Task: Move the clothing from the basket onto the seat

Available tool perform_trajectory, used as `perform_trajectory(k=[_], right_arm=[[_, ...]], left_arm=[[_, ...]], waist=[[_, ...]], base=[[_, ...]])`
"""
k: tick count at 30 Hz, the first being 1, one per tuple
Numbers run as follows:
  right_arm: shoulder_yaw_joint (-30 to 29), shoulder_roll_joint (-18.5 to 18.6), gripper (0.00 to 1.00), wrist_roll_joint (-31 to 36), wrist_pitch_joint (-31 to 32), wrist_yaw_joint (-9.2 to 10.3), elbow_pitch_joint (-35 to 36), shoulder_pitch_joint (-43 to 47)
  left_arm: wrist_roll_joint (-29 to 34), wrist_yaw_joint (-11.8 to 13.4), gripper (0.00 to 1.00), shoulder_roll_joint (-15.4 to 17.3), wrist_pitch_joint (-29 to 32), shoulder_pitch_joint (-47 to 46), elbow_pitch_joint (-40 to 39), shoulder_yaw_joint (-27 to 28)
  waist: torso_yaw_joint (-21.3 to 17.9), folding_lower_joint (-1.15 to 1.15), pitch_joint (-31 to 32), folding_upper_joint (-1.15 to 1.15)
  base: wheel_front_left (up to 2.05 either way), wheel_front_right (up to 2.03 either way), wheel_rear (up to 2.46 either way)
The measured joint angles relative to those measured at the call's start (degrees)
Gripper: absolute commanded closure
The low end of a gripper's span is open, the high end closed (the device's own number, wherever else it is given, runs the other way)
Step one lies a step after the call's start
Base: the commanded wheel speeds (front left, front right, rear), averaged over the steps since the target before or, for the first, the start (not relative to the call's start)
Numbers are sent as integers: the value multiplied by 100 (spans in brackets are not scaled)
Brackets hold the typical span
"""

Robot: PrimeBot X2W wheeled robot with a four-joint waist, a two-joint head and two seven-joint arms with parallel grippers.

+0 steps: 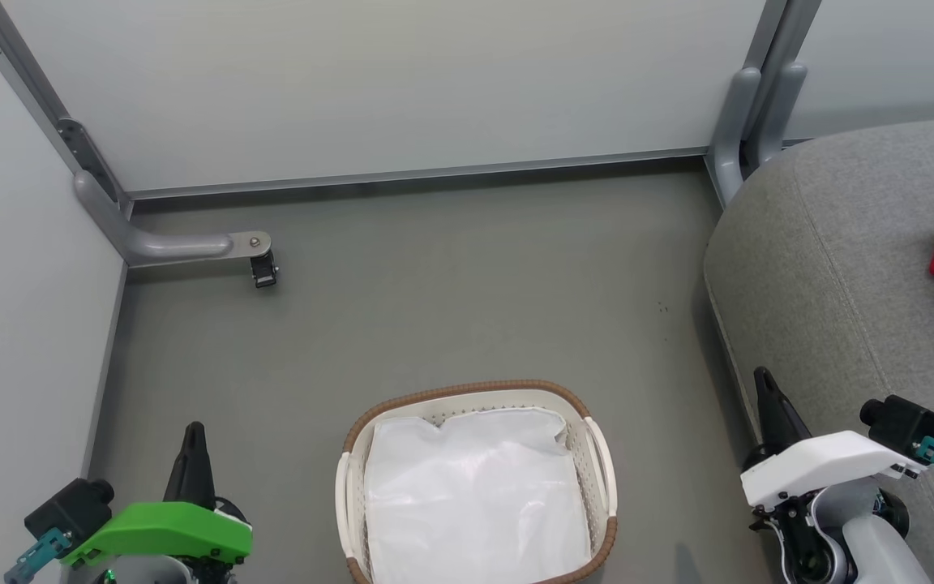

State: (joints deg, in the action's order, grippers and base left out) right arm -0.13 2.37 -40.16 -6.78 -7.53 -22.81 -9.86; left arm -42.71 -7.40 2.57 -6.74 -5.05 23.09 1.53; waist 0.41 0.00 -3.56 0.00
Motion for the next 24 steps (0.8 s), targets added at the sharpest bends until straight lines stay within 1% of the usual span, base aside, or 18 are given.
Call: perform_trajectory(k=[24], right_arm=[[-221, 9, 100, -1767, 455, 0, 293, 112]], left_arm=[[-1669, 0, 100, 1, 454, -8, -293, 169]], waist=[[-11, 0, 87, 0]], base=[[0, 0, 0]])
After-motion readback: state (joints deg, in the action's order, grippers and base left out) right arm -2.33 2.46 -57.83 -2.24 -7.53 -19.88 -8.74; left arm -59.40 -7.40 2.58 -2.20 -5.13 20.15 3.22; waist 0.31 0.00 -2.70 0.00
